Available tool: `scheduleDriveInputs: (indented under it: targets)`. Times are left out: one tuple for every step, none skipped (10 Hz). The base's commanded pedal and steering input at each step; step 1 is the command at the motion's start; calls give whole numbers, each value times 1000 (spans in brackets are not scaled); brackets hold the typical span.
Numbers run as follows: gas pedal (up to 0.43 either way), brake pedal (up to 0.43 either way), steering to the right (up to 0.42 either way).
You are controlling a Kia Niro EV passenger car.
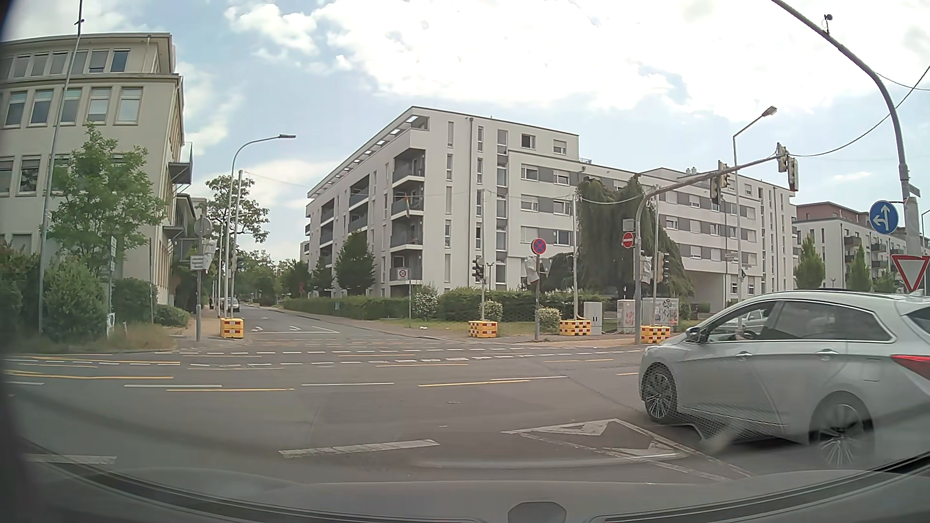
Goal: Follow the waypoints while adhering to traffic rules and regulations
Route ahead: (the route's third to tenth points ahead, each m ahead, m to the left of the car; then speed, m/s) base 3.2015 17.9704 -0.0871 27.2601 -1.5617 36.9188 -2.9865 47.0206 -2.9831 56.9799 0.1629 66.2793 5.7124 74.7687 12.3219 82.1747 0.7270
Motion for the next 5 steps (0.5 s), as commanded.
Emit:
scheduleDriveInputs:
  targets:
    - [138,37,-723]
    - [138,37,-689]
    - [150,37,-657]
    - [157,37,-626]
    - [169,37,-605]
